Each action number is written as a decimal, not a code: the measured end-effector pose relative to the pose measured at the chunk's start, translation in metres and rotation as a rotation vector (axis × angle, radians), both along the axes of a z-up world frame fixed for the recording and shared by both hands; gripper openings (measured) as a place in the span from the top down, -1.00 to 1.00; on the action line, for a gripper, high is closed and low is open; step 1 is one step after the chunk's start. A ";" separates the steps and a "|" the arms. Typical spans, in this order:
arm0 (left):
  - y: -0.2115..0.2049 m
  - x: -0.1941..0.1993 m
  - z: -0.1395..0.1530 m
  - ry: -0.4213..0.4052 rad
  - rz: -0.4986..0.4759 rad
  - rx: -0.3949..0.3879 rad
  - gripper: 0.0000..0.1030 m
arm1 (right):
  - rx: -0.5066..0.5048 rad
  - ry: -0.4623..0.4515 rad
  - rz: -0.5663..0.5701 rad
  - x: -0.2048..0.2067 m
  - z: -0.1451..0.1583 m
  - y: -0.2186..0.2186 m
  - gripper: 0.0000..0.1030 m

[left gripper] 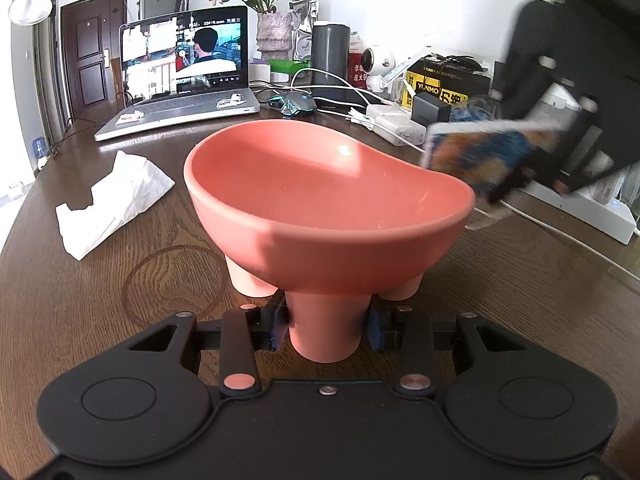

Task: Clean bowl
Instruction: 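Lift the sponge out of the bowl and release it on the table with the right gripper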

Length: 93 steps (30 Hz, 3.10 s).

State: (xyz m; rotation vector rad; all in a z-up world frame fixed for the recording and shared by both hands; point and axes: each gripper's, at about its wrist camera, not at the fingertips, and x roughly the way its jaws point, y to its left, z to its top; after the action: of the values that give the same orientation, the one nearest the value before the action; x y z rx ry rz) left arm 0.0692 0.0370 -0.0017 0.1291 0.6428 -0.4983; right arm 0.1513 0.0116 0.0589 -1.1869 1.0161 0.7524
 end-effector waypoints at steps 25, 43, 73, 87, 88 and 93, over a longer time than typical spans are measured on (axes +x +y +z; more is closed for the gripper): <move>0.003 0.005 -0.001 0.005 0.011 -0.010 0.26 | 0.217 0.044 0.170 -0.056 0.073 0.118 0.79; 0.008 0.010 -0.004 -0.002 0.014 -0.001 0.26 | 0.123 -0.022 0.299 -0.035 0.091 0.142 0.79; 0.006 0.000 0.000 -0.005 0.014 0.001 0.26 | -0.163 -0.038 0.353 0.076 0.051 0.131 0.79; 0.005 0.000 0.001 -0.004 0.014 0.001 0.26 | -0.125 0.008 0.136 0.071 0.022 0.058 0.74; 0.005 0.000 0.001 -0.004 0.014 0.001 0.26 | -0.124 0.013 0.128 0.068 0.020 0.055 0.74; 0.005 0.001 0.000 -0.005 0.014 0.001 0.26 | -0.119 0.033 0.090 0.055 0.013 0.038 0.75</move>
State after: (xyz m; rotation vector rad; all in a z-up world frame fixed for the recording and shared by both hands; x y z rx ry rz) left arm 0.0702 0.0419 -0.0016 0.1265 0.6390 -0.4846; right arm 0.2064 0.0497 0.0716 -1.3340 1.0519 0.7935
